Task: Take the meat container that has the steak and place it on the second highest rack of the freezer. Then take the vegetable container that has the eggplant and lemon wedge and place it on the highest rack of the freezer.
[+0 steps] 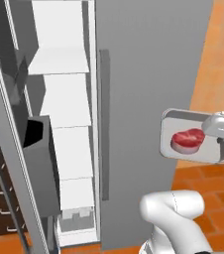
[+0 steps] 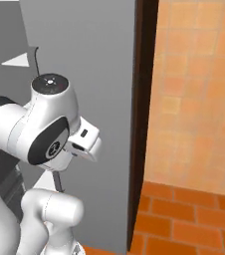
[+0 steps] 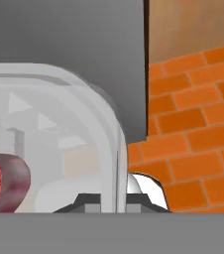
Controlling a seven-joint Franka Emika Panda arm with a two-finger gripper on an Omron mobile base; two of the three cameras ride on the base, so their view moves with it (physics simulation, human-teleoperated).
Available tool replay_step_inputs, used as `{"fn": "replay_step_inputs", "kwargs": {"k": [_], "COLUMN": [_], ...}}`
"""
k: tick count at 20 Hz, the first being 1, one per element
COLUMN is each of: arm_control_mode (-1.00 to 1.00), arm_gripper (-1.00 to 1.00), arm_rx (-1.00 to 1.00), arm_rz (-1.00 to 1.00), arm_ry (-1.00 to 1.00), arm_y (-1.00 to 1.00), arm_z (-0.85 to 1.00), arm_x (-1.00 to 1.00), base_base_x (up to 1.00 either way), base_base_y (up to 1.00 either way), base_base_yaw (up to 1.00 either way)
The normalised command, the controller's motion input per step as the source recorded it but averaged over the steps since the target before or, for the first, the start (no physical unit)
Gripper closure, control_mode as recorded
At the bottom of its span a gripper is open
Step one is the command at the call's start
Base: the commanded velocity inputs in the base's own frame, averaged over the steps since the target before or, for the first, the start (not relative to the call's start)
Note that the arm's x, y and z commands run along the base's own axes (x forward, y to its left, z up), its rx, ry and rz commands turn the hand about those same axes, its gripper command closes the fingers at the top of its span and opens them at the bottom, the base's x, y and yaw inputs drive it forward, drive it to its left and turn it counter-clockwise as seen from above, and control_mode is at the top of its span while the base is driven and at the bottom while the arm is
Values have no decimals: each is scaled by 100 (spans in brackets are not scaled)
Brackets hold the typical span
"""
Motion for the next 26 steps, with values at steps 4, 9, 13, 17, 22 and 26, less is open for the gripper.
{"fn": "replay_step_inputs", "kwargs": {"k": [4, 9, 13, 17, 22, 26], "arm_control_mode": [100, 100, 100, 100, 100, -100], "arm_gripper": [100, 100, 100, 100, 100, 100], "arm_rx": [0, 0, 0, 0, 0, 6], "arm_rz": [0, 0, 0, 0, 0, -5], "arm_ry": [0, 0, 0, 0, 0, 2], "arm_y": [0, 0, 0, 0, 0, -9], "arm_z": [0, 0, 0, 0, 0, 0], "arm_x": [0, 0, 0, 0, 0, 3], "base_base_x": [35, 21, 6, 0, 6, 8], "base_base_y": [56, 56, 17, 0, 0, -6], "base_base_yaw": [21, 20, 28, 41, 36, 0]}}
